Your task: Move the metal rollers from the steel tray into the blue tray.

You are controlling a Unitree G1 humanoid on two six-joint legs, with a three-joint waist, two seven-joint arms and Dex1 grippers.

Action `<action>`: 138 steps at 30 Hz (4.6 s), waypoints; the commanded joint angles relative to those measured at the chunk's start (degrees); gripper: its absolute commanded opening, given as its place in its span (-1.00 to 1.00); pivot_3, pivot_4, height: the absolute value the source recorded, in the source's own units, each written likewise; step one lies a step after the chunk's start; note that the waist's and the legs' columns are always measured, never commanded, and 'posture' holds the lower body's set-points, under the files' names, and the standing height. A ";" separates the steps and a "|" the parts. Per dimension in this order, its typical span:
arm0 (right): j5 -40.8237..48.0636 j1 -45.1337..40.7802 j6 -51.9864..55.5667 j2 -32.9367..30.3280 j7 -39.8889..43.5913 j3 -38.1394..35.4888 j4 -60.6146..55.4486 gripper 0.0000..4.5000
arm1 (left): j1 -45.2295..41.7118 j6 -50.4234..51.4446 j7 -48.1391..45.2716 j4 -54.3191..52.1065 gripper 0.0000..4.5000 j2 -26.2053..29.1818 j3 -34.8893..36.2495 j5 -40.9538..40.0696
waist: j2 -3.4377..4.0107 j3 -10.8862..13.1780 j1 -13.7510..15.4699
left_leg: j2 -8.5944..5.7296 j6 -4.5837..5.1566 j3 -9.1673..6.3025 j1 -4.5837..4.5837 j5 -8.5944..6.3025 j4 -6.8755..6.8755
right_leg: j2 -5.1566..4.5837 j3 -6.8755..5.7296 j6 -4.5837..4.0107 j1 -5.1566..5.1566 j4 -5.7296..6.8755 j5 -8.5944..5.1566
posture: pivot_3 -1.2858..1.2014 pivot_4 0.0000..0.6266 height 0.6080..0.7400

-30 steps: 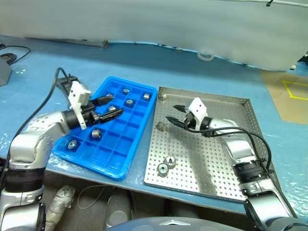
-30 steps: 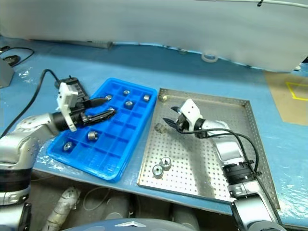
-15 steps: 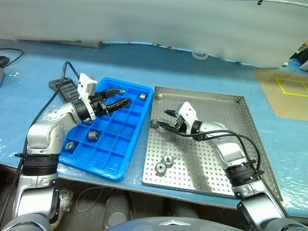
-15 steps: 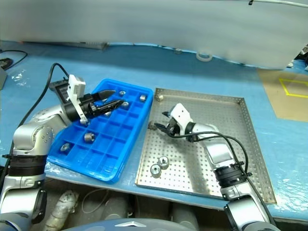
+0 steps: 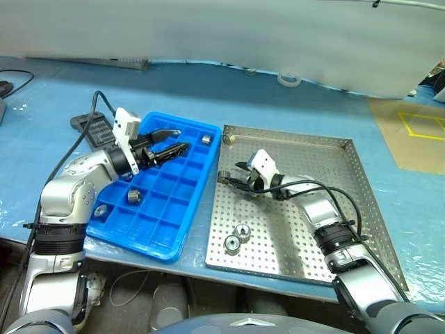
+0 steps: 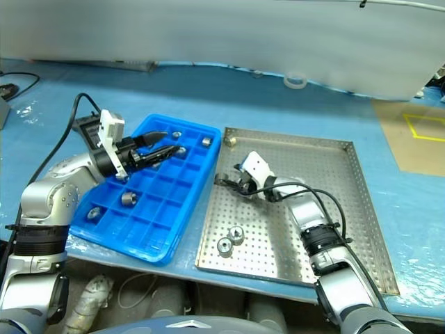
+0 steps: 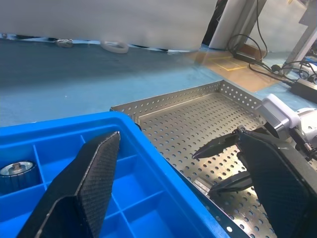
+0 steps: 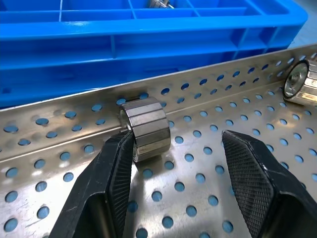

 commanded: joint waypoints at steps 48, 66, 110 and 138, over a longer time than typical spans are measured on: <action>0.82 -12.42 0.62 12.10 6.97 3.88 1.92 -0.46 | 1.99 1.04 5.69 -3.76 0.82 3.56 8.64 -3.37 | 0.20 0.18 1.66 | -0.01 -0.03 -0.04 -0.32 -0.10 -0.08 | -0.11 -0.36 -0.03 -0.13 -0.04 0.01 | 0.18 -0.52 1.00; 0.81 -10.76 -1.79 9.63 6.37 0.19 1.37 0.41 | -0.04 1.35 6.38 -3.41 0.82 1.85 6.05 -3.32 | 0.20 0.18 1.71 | 0.07 -0.19 -0.28 -0.26 -0.01 -0.05 | -0.07 -0.62 0.00 -0.03 -0.02 0.02 | 0.13 -0.52 1.00; 3.76 -30.90 -8.46 13.91 -22.11 -23.13 45.58 0.41 | -0.42 -0.90 6.12 -0.83 0.82 0.11 3.49 0.09 | 0.50 0.34 1.59 | 0.14 -0.22 -0.22 -0.50 -0.03 0.02 | -0.10 -0.80 -0.09 -0.19 0.04 0.05 | 0.13 -0.52 1.00; 3.88 -29.24 -7.74 15.10 -23.94 -24.44 46.63 0.41 | -0.89 -1.07 6.42 -0.43 0.82 -0.48 2.82 0.45 | 0.51 0.35 1.54 | 0.15 -0.22 -0.21 -0.48 -0.04 -0.03 | -0.10 -0.81 -0.10 -0.22 0.02 0.05 | 0.13 -0.52 1.00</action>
